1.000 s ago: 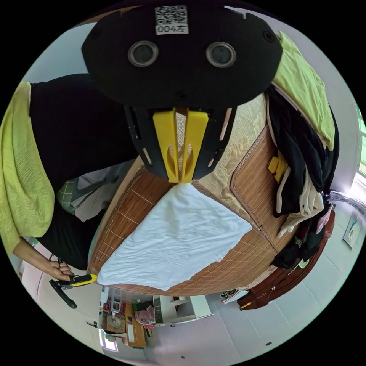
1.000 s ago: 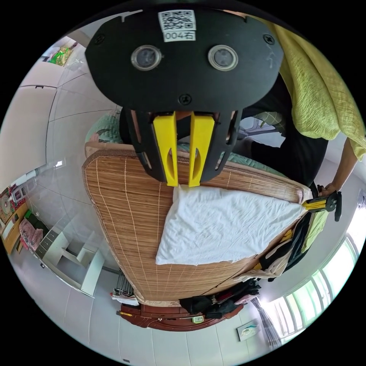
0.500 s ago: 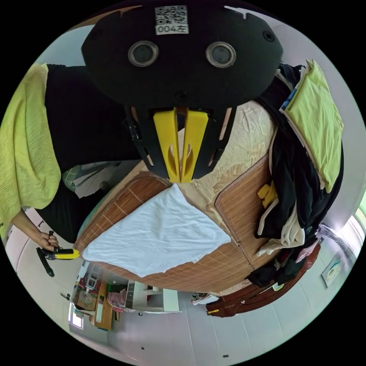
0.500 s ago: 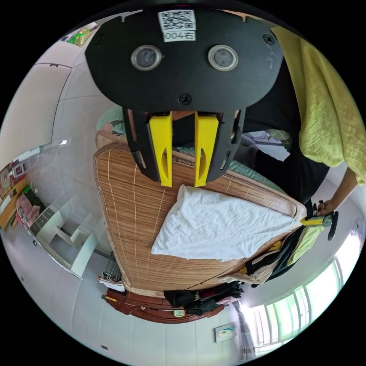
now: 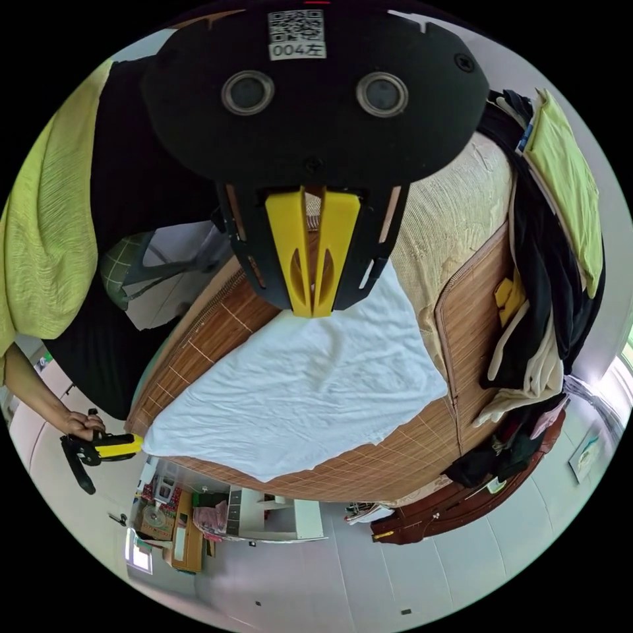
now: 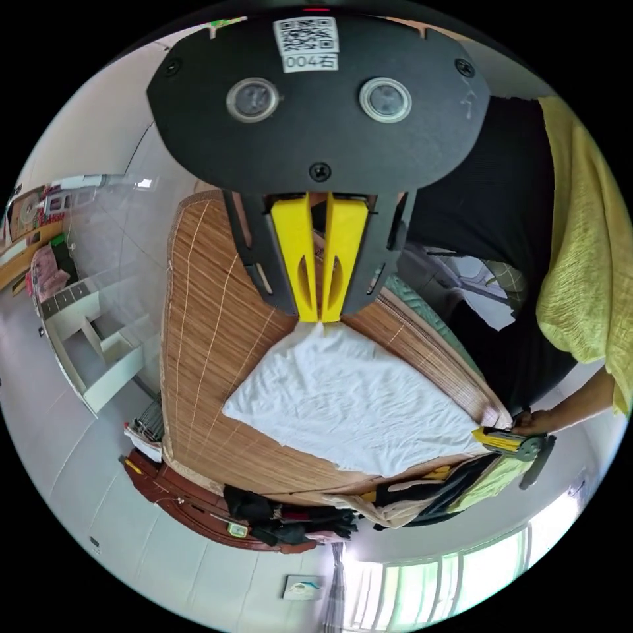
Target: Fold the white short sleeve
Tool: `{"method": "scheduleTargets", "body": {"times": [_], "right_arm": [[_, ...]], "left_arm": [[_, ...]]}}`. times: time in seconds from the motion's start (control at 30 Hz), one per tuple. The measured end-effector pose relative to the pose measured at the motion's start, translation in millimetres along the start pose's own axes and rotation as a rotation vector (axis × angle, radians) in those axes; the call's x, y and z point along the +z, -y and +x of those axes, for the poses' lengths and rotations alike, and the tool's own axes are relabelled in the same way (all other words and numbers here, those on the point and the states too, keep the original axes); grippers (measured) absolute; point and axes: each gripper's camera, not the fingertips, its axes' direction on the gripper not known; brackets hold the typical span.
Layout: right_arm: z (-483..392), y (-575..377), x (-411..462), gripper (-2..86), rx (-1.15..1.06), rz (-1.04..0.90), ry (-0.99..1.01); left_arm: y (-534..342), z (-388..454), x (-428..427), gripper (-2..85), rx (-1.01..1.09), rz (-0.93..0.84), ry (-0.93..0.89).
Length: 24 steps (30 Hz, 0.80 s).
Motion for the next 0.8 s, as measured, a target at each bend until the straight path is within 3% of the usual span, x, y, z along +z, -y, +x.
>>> {"method": "scheduleTargets", "body": {"times": [0.2, 0.4, 0.57, 0.7, 0.8], "right_arm": [[9, -22, 12, -0.4, -0.059, -0.083, -0.022], [34, -41, 5, 2.4, 0.158, -0.074, 0.043], [58, -45, -35, 8.2, 0.356, 0.205, 0.145], [59, -29, -32, 8.2, 0.362, 0.212, 0.154], [74, -24, -20, 4.7, 0.484, 0.173, 0.202]], "left_arm": [[-7, 2, 12, 0.4, 0.012, 0.007, 0.018], [-9, -1, 26, 0.3, 0.007, 0.003, 0.004], [-11, -1, 39, 0.4, 0.004, 0.006, 0.008], [-12, 2, 51, 0.4, 0.006, 0.004, 0.023], [-11, 5, 60, 0.4, 0.011, 0.001, 0.039]]}}
